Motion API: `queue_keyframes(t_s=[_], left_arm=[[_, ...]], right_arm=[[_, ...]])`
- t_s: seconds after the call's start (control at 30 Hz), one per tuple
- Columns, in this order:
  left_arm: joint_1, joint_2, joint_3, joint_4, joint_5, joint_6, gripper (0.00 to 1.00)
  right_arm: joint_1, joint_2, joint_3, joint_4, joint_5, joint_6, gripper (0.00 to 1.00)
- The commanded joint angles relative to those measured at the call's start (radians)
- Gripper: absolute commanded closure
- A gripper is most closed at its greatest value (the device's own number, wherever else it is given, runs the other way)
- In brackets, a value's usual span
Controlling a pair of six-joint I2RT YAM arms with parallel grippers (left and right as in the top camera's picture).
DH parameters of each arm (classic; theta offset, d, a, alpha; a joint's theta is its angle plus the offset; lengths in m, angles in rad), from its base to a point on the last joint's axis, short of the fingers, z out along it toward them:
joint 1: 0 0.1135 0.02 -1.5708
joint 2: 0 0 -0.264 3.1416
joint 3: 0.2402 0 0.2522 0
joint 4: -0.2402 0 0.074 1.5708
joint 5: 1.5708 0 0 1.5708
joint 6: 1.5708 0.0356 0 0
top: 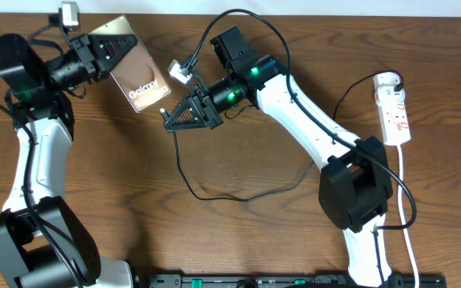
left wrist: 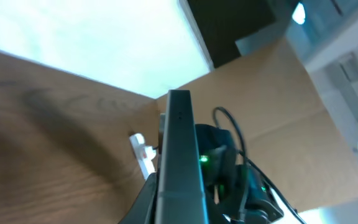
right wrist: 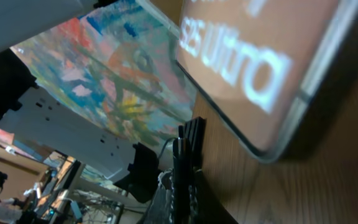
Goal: Plug charger to phone and switch on socket
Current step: 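Align the plug with the phone's bottom port using the right gripper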
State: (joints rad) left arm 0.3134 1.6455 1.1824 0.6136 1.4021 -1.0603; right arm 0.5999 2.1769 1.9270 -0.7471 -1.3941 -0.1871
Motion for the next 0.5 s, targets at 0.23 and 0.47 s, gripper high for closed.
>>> queue_keyframes(t_s=[0.23, 0.47], left_arm=[[0.002, -0.007, 0.011, 0.107, 0.095, -0.112, 0.93], [-0.005, -0.007, 0.011, 0.107, 0.097, -0.043, 0.92]], right_arm=[[0.01, -0.023, 0.002, 0.016, -0.031, 0.008, 0.99], [0.014, -0.023, 0.002, 0.053, -0.058, 0.019, 0.99]])
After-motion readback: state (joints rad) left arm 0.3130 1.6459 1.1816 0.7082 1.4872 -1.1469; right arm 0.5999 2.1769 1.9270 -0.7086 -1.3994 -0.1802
